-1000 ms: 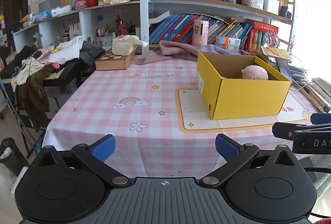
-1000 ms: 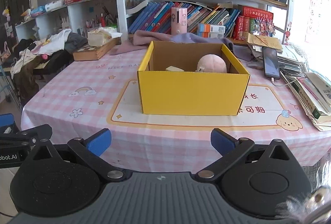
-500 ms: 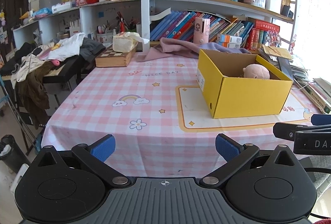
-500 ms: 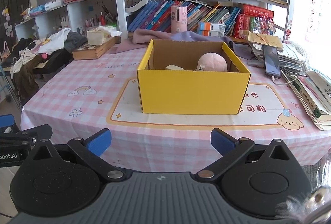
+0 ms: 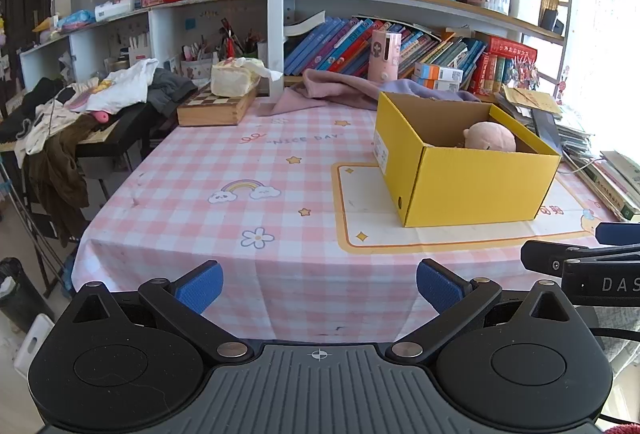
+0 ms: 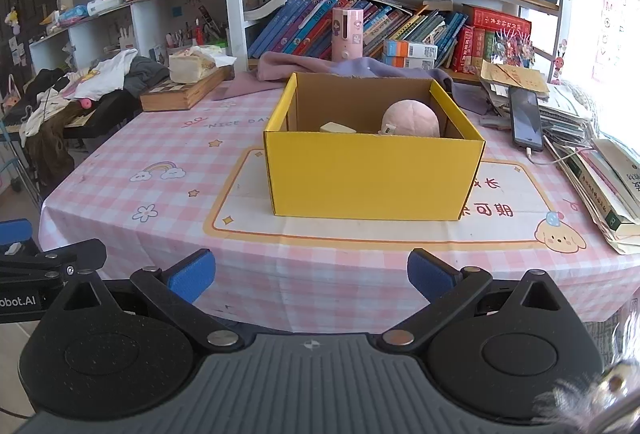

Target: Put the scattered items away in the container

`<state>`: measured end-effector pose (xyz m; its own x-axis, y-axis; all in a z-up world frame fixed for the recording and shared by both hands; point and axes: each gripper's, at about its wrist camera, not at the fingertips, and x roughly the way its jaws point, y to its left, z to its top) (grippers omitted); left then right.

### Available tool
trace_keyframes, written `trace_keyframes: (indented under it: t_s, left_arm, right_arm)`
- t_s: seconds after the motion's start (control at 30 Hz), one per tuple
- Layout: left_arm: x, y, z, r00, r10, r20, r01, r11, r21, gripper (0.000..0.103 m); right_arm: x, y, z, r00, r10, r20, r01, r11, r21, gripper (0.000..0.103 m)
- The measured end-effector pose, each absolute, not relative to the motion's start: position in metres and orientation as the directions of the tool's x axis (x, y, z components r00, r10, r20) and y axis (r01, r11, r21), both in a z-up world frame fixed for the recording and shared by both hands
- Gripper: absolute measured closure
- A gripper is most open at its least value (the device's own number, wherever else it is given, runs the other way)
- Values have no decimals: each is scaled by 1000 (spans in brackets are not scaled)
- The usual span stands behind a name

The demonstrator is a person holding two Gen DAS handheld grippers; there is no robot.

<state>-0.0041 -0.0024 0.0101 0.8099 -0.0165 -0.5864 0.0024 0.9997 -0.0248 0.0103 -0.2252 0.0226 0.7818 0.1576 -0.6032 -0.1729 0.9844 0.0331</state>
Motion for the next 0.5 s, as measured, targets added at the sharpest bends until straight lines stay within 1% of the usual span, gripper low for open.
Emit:
trace_keyframes:
  t_s: [0.5]
  left_arm:
    - [-7,-6,10,809,-20,-587,13,1000,-16,0]
  right_arm:
    - [6,-224,25,783,157,-602,-178,984,26,0]
